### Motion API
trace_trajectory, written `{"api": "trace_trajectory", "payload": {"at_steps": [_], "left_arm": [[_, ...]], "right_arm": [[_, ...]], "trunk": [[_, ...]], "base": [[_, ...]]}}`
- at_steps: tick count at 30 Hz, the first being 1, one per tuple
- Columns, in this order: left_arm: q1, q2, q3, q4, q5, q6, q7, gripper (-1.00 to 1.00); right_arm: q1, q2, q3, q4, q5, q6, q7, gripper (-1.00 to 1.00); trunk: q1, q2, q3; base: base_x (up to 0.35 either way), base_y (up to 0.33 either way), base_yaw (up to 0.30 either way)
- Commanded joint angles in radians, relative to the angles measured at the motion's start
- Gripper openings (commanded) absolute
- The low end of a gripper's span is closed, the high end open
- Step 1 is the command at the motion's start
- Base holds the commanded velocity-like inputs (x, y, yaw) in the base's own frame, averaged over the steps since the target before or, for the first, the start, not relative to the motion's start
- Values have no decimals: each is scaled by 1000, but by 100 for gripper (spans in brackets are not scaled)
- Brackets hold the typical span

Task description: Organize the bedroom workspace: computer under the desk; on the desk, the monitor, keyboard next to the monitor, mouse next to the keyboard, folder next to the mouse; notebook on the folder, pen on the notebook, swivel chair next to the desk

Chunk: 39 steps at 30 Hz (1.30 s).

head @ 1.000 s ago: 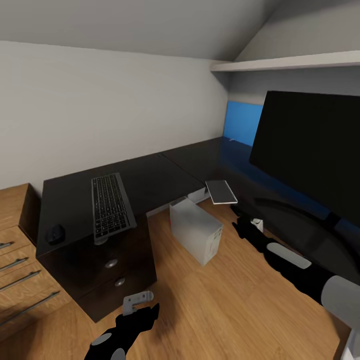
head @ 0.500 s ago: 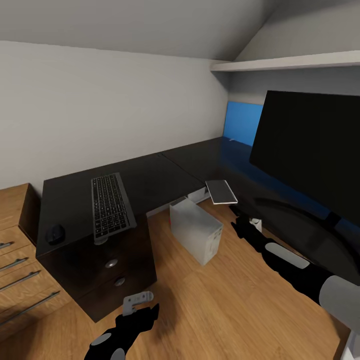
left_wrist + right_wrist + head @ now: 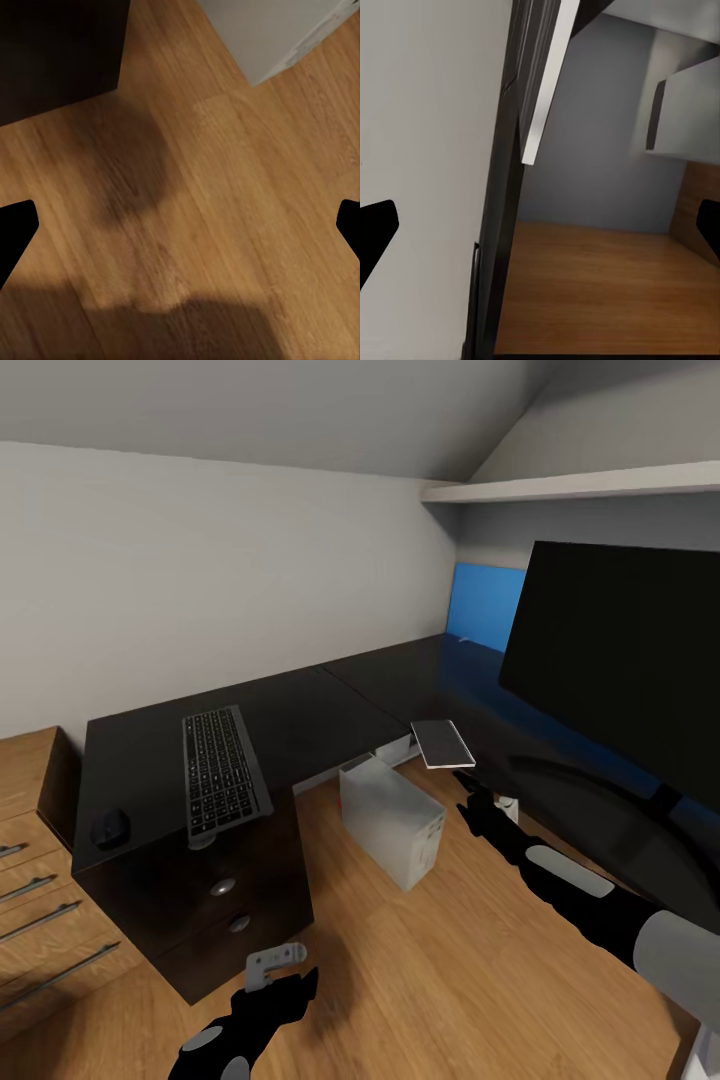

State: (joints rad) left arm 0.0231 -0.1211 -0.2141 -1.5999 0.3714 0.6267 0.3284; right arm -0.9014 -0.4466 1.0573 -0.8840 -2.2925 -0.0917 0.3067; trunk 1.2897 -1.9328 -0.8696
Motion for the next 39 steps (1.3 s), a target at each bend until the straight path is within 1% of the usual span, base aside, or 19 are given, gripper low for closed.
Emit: {"api": "trace_trajectory", "payload": {"at_steps": [1,14,27,29,33,39], "left_arm": [[0,0,-1,-1,11,2,9,100],[-1,-1,-1,3,10,2,8,100],[-1,-2,-2,3,11,0,11,100],[0,-2,-2,3,11,0,11,100],[0,-2,-2,3,11,0,11,100],[-1,-1,-2,3,11,2,10,100]], "right_arm": [[-2,-1,8,-1,-11,-8,7,100],[-2,0,11,0,-11,-10,5,100],[-2,15,11,1,-6,-25,4,100],[-2,24,12,2,-6,-58,2,100],[-2,40,12,2,-7,-91,2,100],[-2,67,11,1,-7,-107,0,100]], "trunk": [[0,0,-1],[0,0,-1],[50,-91,-41],[57,-105,-48],[73,-133,-60],[73,-133,-60]], "base": [[0,0,0],[0,0,0],[0,0,0],[0,0,0],[0,0,0],[0,0,0]]}}
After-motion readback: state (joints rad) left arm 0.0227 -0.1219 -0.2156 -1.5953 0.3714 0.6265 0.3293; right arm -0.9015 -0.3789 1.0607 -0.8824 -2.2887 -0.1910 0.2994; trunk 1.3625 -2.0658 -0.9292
